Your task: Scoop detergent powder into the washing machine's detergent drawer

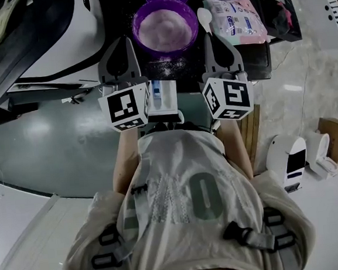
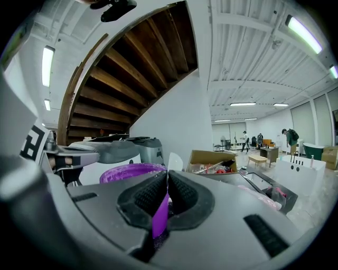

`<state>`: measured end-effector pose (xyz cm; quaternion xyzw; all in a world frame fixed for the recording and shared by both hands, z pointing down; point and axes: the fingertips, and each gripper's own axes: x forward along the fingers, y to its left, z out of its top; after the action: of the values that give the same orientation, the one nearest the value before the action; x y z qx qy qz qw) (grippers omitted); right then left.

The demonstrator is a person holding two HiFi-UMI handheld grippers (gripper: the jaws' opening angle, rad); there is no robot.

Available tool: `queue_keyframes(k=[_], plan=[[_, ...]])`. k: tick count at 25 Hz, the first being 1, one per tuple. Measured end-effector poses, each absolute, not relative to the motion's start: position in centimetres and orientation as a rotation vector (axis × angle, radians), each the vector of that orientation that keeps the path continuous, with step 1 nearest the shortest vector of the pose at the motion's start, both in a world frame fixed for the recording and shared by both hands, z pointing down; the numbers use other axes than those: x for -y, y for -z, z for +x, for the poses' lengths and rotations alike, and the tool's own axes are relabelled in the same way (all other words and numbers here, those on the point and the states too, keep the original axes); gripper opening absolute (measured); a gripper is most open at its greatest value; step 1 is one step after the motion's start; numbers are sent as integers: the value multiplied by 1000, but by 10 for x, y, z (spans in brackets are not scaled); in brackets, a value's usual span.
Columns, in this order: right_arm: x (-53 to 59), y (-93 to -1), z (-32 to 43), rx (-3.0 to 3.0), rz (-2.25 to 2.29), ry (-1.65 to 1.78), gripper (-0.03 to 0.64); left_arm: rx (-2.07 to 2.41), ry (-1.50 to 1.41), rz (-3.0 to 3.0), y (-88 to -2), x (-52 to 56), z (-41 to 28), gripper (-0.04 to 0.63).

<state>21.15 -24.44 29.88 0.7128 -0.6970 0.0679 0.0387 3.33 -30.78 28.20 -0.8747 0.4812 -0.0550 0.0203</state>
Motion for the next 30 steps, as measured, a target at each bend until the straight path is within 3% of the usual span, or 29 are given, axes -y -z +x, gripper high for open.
queue_keyframes(k=[17,30], plan=[[295,-281,183,2070,1450,100,11,-1541,133,-2745,-292,312,19,21],[317,-322,163,1920,987,149,11,-1595,149,-2703,-303,309,0,21]])
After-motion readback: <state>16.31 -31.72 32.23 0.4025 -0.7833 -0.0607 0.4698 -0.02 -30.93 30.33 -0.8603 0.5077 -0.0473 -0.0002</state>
